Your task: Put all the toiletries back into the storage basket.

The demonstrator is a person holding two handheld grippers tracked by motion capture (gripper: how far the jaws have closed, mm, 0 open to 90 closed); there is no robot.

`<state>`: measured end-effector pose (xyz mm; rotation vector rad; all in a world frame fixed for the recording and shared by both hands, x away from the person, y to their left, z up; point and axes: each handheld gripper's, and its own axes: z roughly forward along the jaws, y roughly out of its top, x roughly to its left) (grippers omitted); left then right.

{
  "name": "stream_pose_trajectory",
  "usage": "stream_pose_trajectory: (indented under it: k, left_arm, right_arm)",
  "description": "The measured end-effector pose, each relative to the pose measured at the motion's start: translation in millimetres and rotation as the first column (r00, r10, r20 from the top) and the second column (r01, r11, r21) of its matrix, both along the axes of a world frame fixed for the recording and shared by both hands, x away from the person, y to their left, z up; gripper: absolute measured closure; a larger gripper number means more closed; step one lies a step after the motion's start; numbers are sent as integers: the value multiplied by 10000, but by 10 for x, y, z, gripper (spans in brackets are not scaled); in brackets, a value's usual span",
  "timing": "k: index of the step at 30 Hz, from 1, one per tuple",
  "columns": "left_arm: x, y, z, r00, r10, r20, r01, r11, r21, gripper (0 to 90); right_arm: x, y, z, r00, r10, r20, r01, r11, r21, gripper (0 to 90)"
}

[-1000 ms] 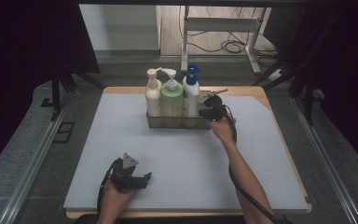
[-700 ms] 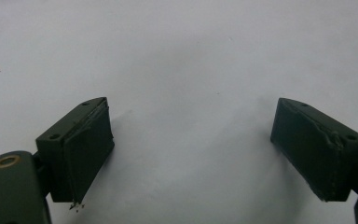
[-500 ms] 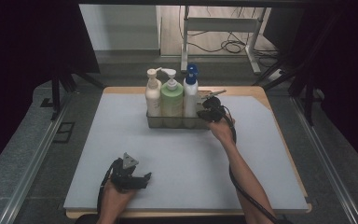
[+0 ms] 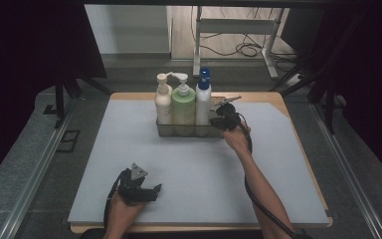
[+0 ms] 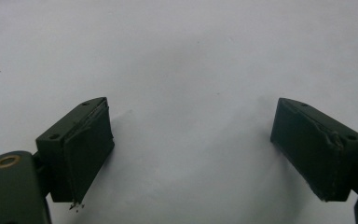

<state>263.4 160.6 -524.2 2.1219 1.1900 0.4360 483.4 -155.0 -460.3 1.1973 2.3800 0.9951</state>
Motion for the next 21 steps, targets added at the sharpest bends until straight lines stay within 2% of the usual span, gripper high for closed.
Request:
stream_pose_trajectory:
  k: [14,21]
  left_arm:
    - [-1,0,0,10000,8,7,-8,10000,3,121]
    - [-2,0,0,10000,6,9,-6,10000,2,121]
  right_arm:
    - [-42,-56,61,9999,31,152,-33,9998,177,766]
    - [-87,-109,117,9993,2,386,-9,9998,188,659]
